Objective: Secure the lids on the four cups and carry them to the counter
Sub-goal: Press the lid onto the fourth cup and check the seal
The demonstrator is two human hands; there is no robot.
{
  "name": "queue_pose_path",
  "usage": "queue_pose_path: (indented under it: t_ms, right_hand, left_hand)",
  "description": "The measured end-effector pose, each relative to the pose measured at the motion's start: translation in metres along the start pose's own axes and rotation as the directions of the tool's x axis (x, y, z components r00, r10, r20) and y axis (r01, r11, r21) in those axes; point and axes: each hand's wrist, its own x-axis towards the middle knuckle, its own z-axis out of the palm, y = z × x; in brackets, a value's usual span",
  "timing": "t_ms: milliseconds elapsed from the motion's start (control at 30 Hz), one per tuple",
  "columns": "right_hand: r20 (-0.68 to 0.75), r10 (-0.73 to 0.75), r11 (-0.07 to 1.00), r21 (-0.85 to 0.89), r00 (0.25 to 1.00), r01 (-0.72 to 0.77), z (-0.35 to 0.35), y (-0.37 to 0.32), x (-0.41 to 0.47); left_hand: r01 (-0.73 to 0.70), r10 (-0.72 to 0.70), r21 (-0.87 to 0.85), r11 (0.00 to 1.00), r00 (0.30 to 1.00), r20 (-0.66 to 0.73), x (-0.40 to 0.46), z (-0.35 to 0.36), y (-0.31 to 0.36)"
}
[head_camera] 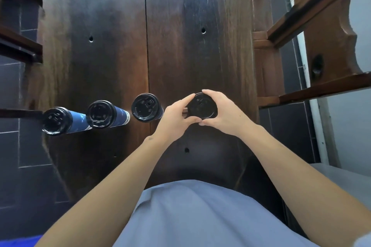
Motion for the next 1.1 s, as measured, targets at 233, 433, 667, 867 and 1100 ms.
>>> queue_pose_path:
  t_ms: [233, 433, 667, 867, 1100]
  right_hand:
    - [0.022, -0.012, 1.000, 0.017, 1.000, 0.012, 0.014, -0.009, 0.030]
    - [0.084, 0.013, 0.998, 0.059, 0.996, -0.018, 0.014, -0.010, 0.035]
    - [-0.265, 0.327, 0.940, 0.188, 0.907, -0.284, 0.023, -0.042, 0.066]
    - [-0.335, 0.299, 0.937, -0.074, 0.893, -0.342, 0.047, -0.056, 0.086]
    - [-0.443, 0.247, 0.911, -0.197, 0.862, -0.362, 0.058, -0.055, 0.087]
  left_hand:
    - [0.039, -0.038, 0.007, 0.999, 0.996, -0.081, 0.001, -0.018, -0.009]
    - [0.069, -0.073, -0.034, 0.997, 0.992, -0.103, 0.003, -0.018, -0.013]
    - [0.106, -0.110, -0.049, 0.993, 0.990, -0.090, 0.002, -0.019, -0.013]
    - [0.122, -0.126, -0.061, 0.991, 0.990, -0.065, 0.002, -0.022, -0.011]
    - [0.133, -0.138, -0.077, 0.988, 0.988, -0.064, 0.002, -0.023, -0.009]
